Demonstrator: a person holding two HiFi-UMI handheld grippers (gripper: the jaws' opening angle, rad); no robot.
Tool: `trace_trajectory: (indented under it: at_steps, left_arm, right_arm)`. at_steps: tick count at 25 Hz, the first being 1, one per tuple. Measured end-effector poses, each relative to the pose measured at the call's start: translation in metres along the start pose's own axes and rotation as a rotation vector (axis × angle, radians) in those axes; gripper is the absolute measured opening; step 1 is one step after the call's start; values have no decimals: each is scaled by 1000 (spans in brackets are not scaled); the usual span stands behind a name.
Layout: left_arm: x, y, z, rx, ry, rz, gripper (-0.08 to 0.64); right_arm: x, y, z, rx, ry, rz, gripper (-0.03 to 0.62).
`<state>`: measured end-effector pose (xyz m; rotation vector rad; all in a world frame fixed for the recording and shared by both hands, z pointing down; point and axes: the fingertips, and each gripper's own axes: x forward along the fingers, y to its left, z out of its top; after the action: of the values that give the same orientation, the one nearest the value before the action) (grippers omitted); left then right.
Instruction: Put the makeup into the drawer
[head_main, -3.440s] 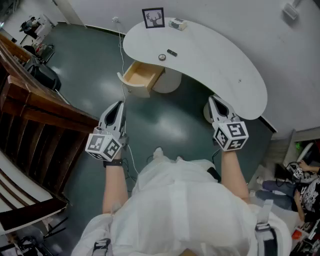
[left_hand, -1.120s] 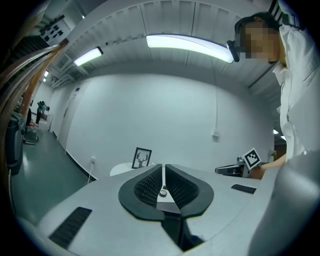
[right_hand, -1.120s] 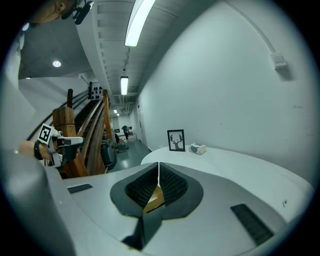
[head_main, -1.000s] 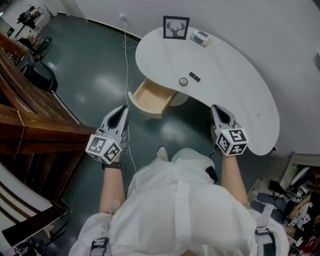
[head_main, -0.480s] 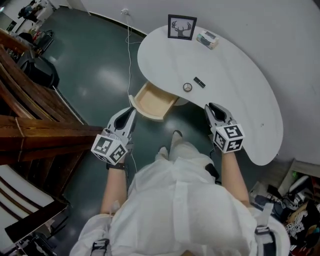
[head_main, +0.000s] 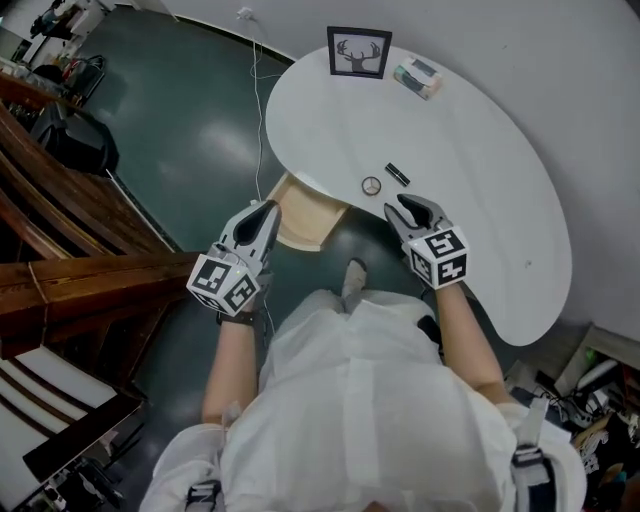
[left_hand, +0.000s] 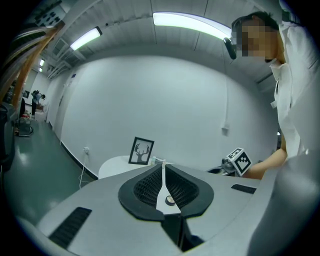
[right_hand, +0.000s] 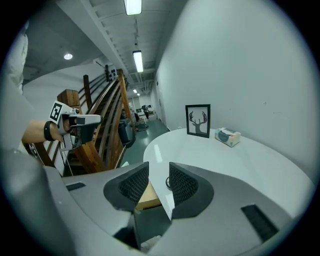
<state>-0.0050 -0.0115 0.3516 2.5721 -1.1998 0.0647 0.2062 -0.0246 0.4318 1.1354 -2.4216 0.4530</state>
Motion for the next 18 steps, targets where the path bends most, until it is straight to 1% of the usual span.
trace_trajectory:
  at_steps: [9, 18]
  left_arm:
    - [28, 14, -25, -33, 37, -3, 31]
    - [37, 39, -38, -56, 76, -46, 31]
  right_arm:
    - [47, -7, -12, -51, 95, 63, 153]
    - [79, -9, -17, -42, 143, 28, 164]
